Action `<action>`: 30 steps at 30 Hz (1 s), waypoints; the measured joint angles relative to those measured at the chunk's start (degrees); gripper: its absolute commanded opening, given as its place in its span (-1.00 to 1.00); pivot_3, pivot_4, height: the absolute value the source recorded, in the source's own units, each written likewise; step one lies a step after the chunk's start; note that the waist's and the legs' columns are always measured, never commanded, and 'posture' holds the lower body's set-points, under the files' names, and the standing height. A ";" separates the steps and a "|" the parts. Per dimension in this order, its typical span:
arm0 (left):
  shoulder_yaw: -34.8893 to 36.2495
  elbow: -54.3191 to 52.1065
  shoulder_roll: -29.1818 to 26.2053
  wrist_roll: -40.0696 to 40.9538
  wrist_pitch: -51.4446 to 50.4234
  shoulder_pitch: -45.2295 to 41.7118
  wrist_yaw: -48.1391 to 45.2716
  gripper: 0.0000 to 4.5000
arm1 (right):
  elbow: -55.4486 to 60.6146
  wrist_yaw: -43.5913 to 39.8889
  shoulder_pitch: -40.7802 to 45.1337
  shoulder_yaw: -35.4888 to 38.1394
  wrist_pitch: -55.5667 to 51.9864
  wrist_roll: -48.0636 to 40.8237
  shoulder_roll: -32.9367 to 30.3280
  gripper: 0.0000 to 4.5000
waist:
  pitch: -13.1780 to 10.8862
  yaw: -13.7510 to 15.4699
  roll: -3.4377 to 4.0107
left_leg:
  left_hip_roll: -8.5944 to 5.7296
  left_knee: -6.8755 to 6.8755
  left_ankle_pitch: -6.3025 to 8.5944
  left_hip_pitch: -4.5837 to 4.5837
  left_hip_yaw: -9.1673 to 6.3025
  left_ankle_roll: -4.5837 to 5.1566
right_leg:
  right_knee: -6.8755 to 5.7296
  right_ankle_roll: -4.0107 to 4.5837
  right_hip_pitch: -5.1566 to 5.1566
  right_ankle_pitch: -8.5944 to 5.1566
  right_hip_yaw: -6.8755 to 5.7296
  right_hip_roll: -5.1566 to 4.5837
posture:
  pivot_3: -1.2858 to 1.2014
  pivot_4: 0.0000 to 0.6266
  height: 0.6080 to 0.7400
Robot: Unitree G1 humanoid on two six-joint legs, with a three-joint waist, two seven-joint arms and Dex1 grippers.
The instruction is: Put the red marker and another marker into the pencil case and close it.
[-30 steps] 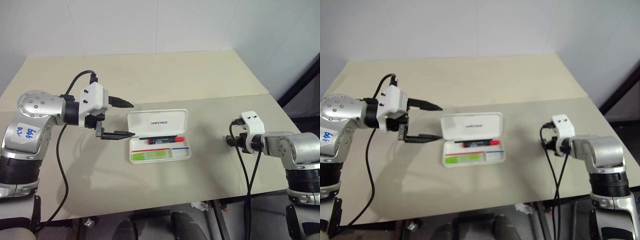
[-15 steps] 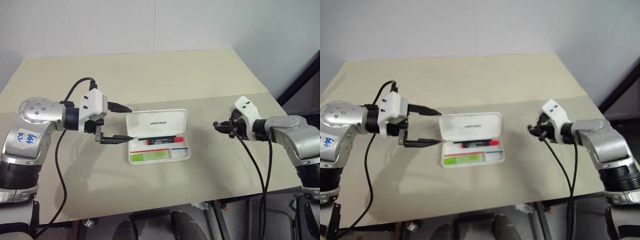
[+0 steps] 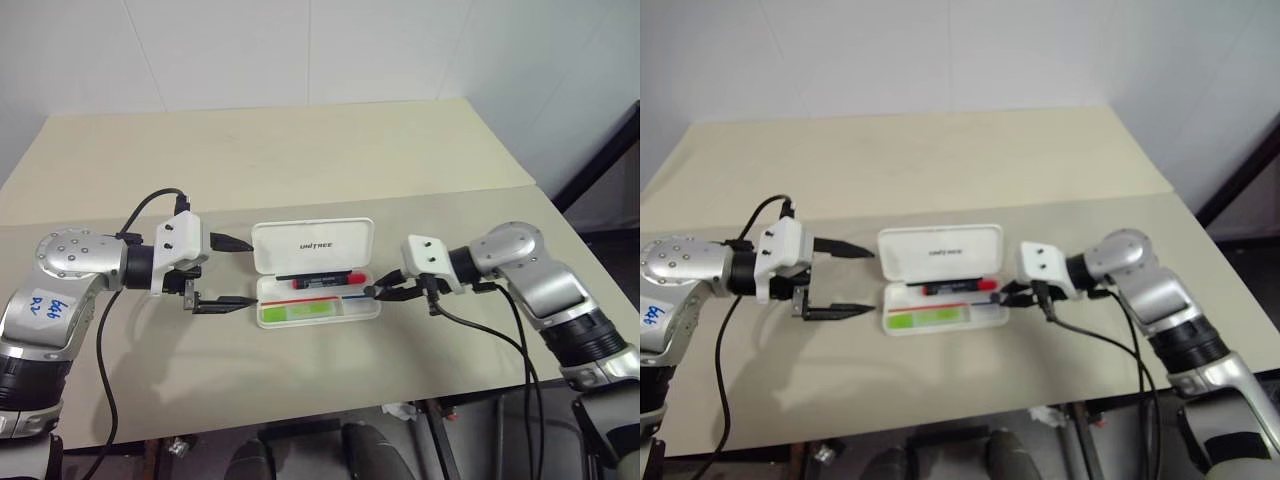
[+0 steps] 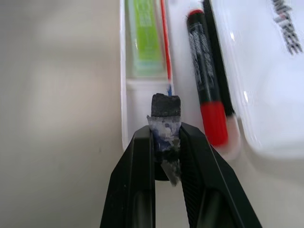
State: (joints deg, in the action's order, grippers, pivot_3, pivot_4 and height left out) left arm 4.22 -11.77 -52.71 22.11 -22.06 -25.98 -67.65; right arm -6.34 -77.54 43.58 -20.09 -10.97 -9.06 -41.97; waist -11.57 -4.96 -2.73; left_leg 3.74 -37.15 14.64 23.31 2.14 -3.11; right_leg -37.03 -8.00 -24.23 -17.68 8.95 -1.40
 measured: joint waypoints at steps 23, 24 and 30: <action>2.55 -3.93 -0.44 1.27 -2.86 2.85 2.59 1.00 | -7.49 -3.05 1.95 -1.91 3.66 4.76 4.85 0.18 | 0.00 0.00 0.00 | 0.00 0.01 0.00 -0.03 -0.01 -0.01 | -0.05 0.04 0.00 -0.02 -0.04 -0.02 | 0.03 -0.52 1.00; 2.54 -3.92 -0.44 1.27 -2.85 2.78 2.59 1.00 | -7.49 -3.08 2.15 -1.91 3.65 4.76 5.05 0.36 | 0.00 -0.02 0.00 | 0.00 0.01 0.00 -0.03 -0.01 -0.01 | -0.05 0.04 0.00 -0.02 -0.04 -0.02 | 0.03 -0.52 1.00; 2.54 -3.72 -0.44 1.26 -2.72 2.62 2.59 1.00 | -7.63 -2.91 2.19 -1.85 4.24 4.73 5.74 0.98 | 0.00 -0.02 0.00 | 0.00 0.00 0.00 -0.02 0.00 -0.01 | -0.06 0.04 0.00 -0.02 -0.04 -0.02 | 0.03 -0.52 1.00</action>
State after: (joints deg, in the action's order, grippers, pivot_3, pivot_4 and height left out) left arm 6.75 -15.49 -53.15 23.37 -24.78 -23.36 -65.06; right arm -13.97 -80.46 45.78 -21.94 -6.73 -4.33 -36.24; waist -11.56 -4.98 -2.73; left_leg 3.74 -37.15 14.64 23.28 2.13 -3.11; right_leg -37.09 -7.96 -24.23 -17.70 8.92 -1.42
